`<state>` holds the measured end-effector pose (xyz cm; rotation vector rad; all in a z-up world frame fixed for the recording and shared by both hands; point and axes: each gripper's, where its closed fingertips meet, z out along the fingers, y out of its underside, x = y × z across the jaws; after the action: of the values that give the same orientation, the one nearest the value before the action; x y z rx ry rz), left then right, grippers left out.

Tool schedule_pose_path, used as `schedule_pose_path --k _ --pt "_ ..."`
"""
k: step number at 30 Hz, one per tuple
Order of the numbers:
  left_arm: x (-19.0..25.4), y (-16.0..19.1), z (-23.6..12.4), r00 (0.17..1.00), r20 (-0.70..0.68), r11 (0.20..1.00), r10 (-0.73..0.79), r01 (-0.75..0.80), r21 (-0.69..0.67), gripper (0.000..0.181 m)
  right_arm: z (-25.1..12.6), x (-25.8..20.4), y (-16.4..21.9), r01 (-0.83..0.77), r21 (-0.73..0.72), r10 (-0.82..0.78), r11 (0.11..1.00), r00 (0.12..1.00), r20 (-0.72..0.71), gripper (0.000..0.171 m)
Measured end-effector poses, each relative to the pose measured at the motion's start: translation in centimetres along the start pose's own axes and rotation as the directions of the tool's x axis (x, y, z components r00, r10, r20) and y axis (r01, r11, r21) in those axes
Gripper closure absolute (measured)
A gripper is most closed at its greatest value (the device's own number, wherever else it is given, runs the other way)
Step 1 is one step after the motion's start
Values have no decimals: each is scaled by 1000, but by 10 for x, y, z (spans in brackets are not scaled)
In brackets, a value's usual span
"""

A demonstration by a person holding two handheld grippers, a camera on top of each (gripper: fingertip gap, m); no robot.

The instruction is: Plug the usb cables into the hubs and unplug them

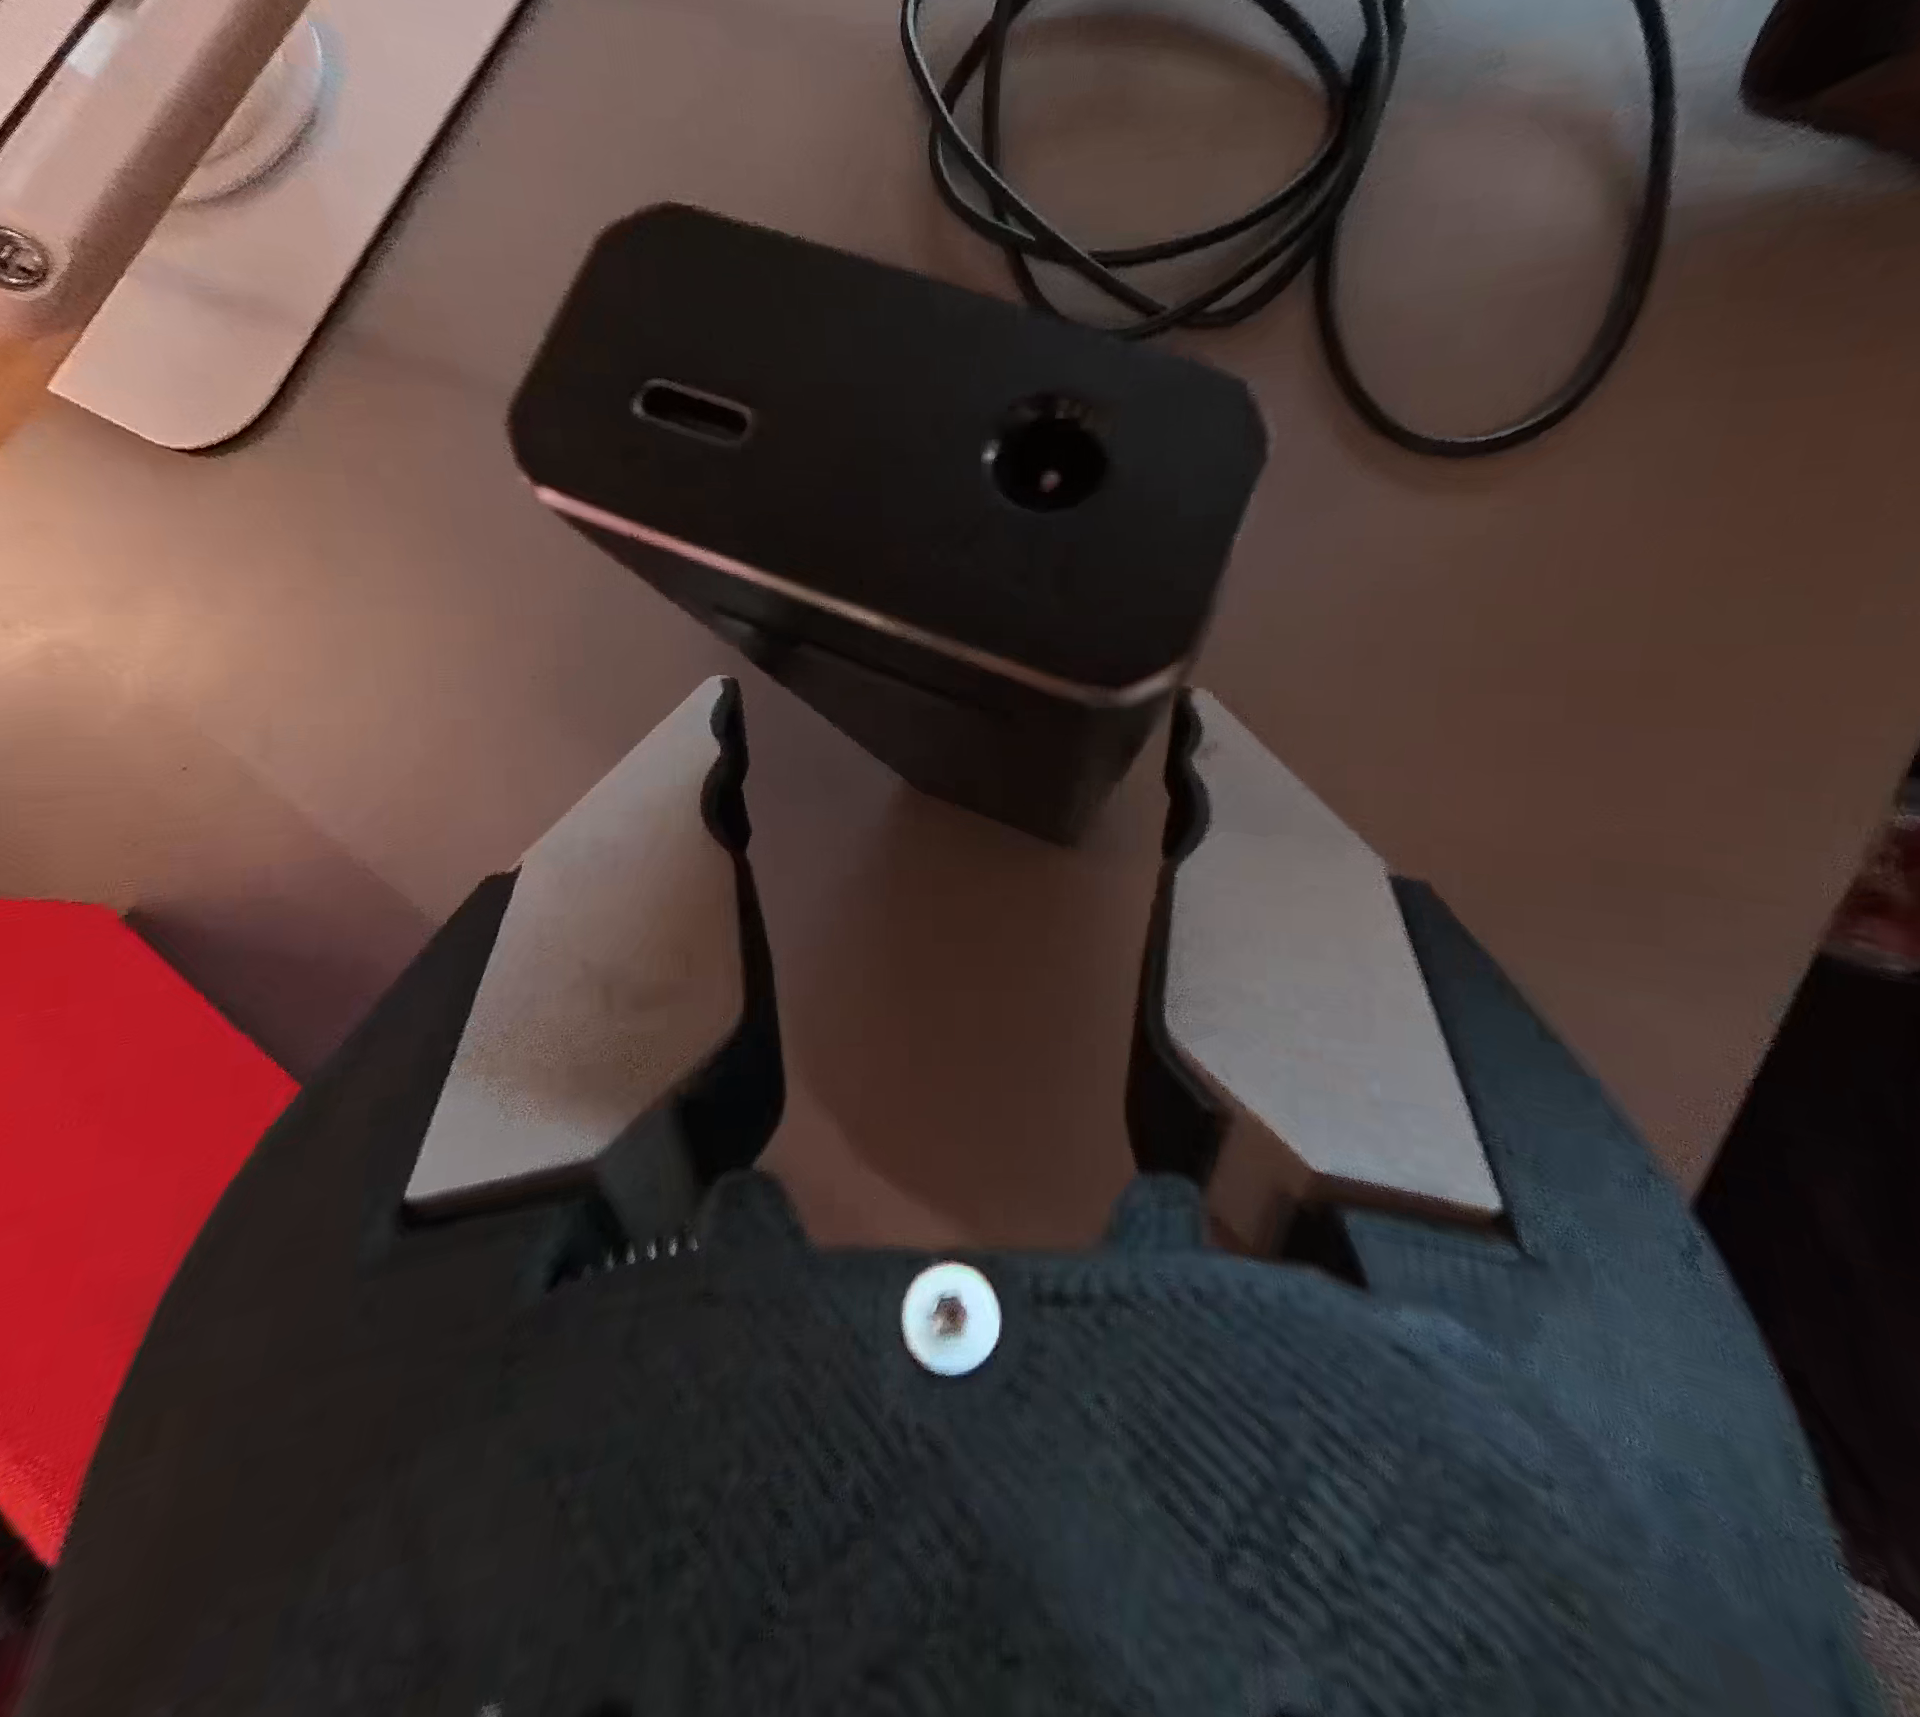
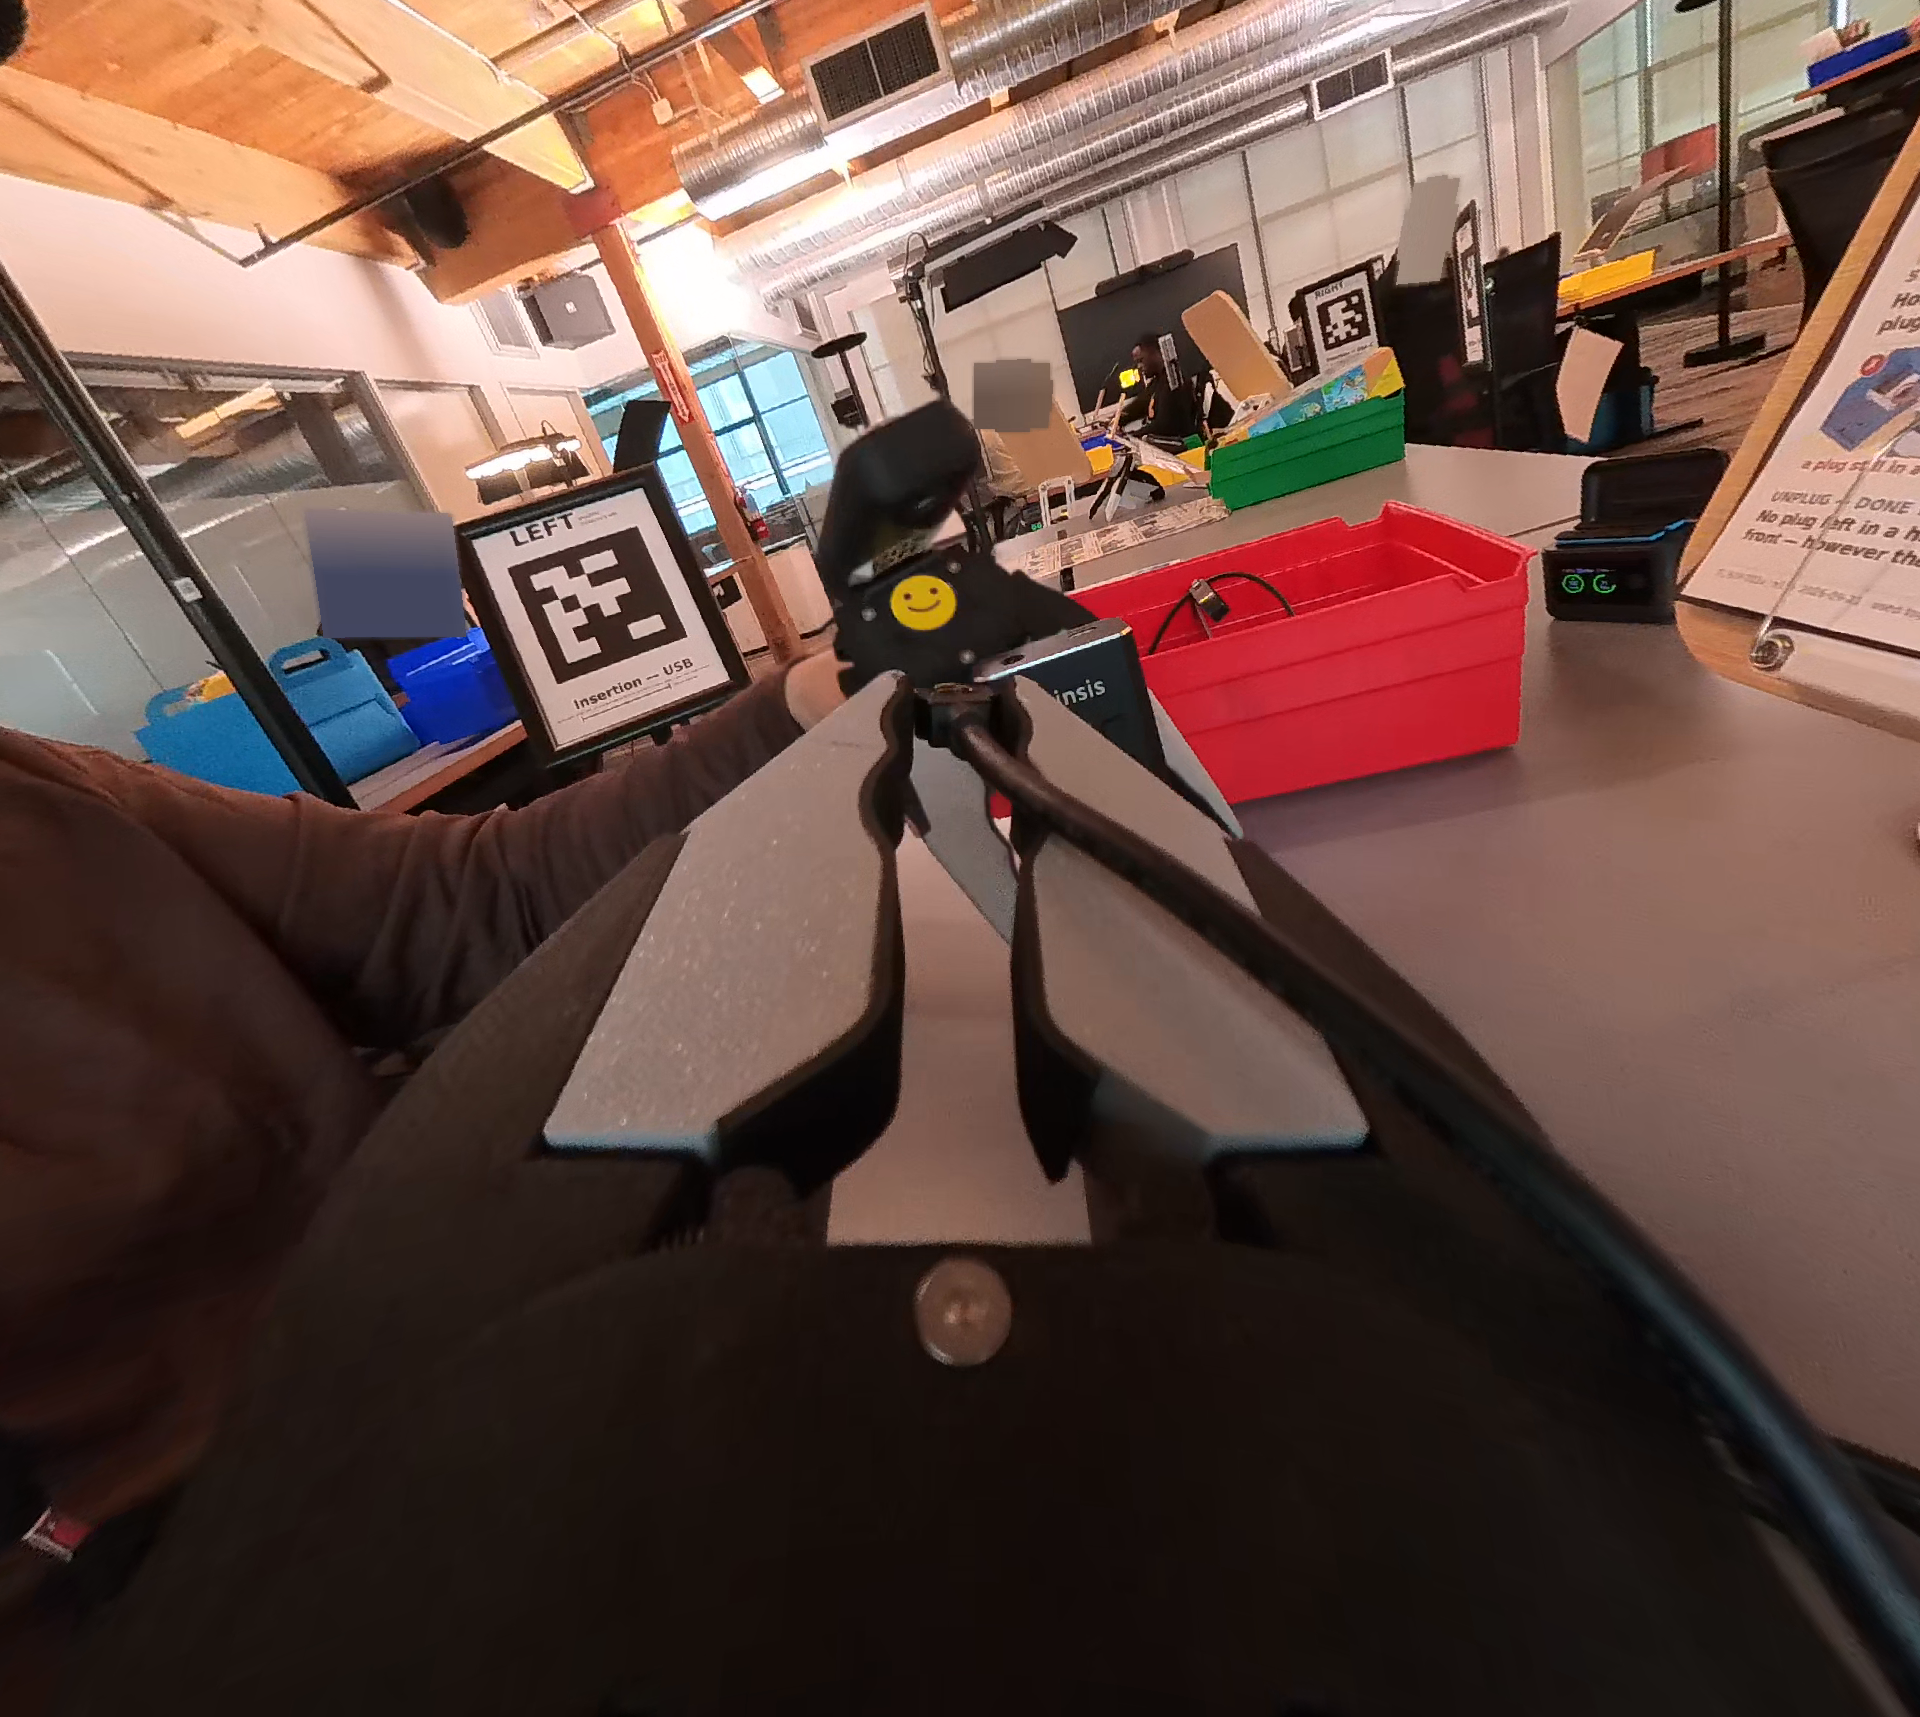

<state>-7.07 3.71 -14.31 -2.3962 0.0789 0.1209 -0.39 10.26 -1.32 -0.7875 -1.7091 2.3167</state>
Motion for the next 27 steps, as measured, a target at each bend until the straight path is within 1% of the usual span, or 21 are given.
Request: schedule_pose_path --k 3,5,10,14,15,18,22,24,27 --pt "-3 0 7 1000 8 1000 26 -26 14 102 0 -1 -1 -10 8 10 1000 1000 8 159" --pt "-5 -2 10 999 -2 998 52 -52 30 98 0 -2 -1 -10 8 10 1000 1000 12 159" --pt "-1 -4 13 985 -106 991 135 -133 27 97 1 -4 -1 -9 5 9 1000 1000 21 159" --pt "6 -1 14 961 -188 979 205 -202 32 104 1 -5 -2 -12 10 12 1000 1000 27 159" --pt "10 2 15 953 -214 977 213 -214 22 114 1 -5 -2 -13 9 13 1000 1000 29 159" --pt "13 3 19 956 -244 985 165 -170 3 115 2 -6 -1 -10 3 10 1000 1000 30 159" --pt "9 -2 22 976 -191 995 101 -94 43 115 3 -7 1 -5 -5 5 1000 999 34 159" --pt "9 -8 22 982 -188 995 36 -17 102 115 3 -10 1 2 -4 -1 1000 999 45 159" --pt "17 -27 17 966 -257 967 -25 88 239 115 4 -14 1 20 -4 -20 1000 998 60 159"
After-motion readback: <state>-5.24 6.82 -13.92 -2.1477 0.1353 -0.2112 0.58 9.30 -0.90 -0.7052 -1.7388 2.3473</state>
